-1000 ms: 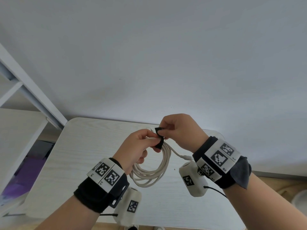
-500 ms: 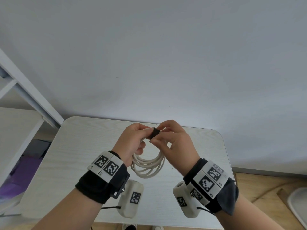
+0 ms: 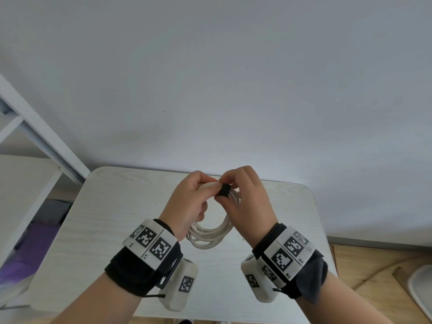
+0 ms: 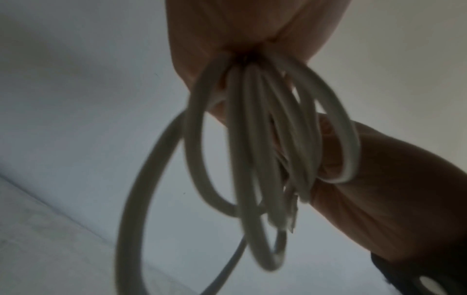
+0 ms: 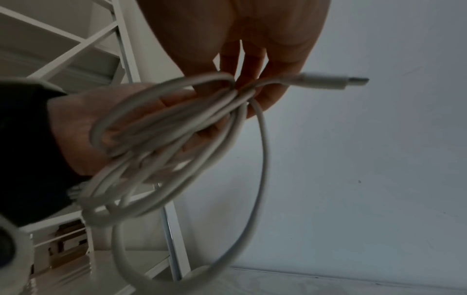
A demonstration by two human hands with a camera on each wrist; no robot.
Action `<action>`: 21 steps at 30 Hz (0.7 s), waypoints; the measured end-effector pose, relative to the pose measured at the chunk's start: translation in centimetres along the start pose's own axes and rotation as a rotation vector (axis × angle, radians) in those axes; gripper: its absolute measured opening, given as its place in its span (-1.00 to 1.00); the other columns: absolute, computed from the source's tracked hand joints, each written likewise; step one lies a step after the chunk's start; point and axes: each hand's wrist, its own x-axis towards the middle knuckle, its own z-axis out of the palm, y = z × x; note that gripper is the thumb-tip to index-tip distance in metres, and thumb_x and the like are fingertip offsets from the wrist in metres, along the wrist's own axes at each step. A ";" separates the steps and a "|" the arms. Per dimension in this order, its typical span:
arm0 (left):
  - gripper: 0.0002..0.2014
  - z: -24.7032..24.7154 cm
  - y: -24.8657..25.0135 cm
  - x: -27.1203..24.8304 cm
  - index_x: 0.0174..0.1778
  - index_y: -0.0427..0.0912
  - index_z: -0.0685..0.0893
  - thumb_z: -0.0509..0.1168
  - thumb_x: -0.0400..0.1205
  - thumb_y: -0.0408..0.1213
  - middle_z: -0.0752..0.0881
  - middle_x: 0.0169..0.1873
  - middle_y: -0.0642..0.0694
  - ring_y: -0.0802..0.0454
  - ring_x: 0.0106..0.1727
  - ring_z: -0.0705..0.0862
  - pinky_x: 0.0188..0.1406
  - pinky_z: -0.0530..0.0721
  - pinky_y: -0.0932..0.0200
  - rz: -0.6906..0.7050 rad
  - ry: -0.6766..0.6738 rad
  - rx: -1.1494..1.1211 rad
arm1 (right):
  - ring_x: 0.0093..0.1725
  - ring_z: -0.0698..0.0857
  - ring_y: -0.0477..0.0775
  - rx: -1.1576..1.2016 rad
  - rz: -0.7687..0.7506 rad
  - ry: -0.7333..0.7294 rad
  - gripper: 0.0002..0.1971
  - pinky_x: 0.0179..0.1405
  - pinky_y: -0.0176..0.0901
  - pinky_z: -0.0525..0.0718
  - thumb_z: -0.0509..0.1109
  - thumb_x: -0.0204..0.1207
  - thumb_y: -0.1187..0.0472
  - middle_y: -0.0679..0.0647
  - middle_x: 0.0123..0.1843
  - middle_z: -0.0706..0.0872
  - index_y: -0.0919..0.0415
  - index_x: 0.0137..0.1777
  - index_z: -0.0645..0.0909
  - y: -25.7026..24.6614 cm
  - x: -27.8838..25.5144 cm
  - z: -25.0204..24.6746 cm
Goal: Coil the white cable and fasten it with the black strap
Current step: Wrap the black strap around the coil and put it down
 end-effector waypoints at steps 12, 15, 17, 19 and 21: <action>-0.86 1.4 1.2 -0.4 -0.19 -0.19 0.48 0.24 0.63 -0.23 0.35 -0.58 0.04 0.18 -0.67 0.26 -0.66 0.19 0.26 0.102 -0.049 0.074 | -0.38 0.57 0.14 -0.118 0.059 -0.042 -0.72 -0.41 0.02 0.55 0.24 0.48 0.36 -0.11 -0.39 0.49 0.02 -0.11 0.21 0.1 1.1 -0.1; -0.81 1.5 1.4 -0.3 -0.22 -0.15 0.46 0.26 0.62 -0.15 0.36 -0.57 0.06 0.16 -0.64 0.25 -0.65 0.18 0.25 0.105 -0.092 0.053 | -0.38 0.59 0.21 -0.146 0.036 -0.031 -0.73 -0.43 0.04 0.55 0.20 0.50 0.38 -0.02 -0.36 0.52 0.05 -0.08 0.18 -0.2 1.0 -0.4; -0.79 1.4 1.1 -0.2 -0.16 -0.16 0.51 0.38 0.55 -0.13 0.43 -0.59 0.10 0.16 -0.62 0.32 -0.67 0.27 0.28 0.136 -0.084 0.115 | -0.41 0.54 0.19 -0.138 0.044 -0.041 -0.75 -0.47 -0.03 0.46 0.13 0.47 0.43 -0.01 -0.36 0.51 0.07 -0.08 0.19 -0.2 1.0 -0.7; -0.78 1.3 0.9 0.0 -0.12 -0.14 0.55 0.43 0.50 -0.15 0.47 -0.54 0.05 0.12 -0.60 0.34 -0.67 0.31 0.26 0.147 -0.074 0.142 | -0.43 0.51 0.14 -0.127 0.039 -0.053 -0.72 -0.49 -0.09 0.38 0.12 0.44 0.46 -0.04 -0.37 0.49 0.07 -0.07 0.19 -0.2 1.0 -0.7; -0.80 1.1 0.7 0.2 -0.10 -0.13 0.57 0.45 0.49 -0.20 0.51 -0.48 -0.02 0.09 -0.58 0.35 -0.65 0.34 0.24 0.153 -0.078 0.152 | -0.44 0.49 0.05 -0.106 0.030 -0.059 -0.68 -0.52 -0.16 0.36 0.14 0.40 0.49 -0.12 -0.38 0.44 0.06 -0.06 0.18 0.2 1.0 -0.7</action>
